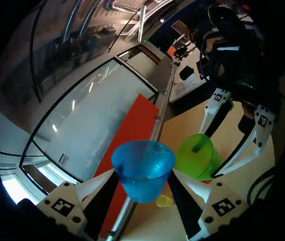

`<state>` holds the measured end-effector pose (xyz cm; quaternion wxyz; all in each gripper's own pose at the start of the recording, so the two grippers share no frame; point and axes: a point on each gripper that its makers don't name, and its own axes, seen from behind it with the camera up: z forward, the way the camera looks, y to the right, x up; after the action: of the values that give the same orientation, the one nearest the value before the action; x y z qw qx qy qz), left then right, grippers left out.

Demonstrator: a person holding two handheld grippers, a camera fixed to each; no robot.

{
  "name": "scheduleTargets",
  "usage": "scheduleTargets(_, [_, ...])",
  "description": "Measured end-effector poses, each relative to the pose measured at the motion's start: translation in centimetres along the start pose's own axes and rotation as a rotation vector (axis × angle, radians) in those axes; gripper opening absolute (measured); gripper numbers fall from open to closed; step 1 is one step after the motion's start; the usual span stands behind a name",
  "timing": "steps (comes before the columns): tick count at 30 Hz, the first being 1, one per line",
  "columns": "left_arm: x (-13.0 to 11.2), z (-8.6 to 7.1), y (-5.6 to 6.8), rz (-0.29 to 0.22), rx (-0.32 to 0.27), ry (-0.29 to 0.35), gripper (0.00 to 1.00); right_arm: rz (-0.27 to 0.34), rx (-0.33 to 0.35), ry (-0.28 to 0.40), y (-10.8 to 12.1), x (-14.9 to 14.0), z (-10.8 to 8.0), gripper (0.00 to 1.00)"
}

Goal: Pour water

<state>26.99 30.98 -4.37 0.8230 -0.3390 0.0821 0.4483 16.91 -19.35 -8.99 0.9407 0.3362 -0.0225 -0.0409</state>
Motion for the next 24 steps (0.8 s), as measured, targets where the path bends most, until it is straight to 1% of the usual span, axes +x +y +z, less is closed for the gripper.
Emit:
scheduleTargets(9, [0.34, 0.09, -0.07, 0.018, 0.001, 0.005, 0.81, 0.0, -0.002, 0.003, 0.11, 0.15, -0.06, 0.84])
scheduleTargets(24, [0.86, 0.3, -0.16, 0.077, 0.002, 0.009, 0.81, 0.002, -0.006, 0.006, 0.31, 0.26, -0.03, 0.84])
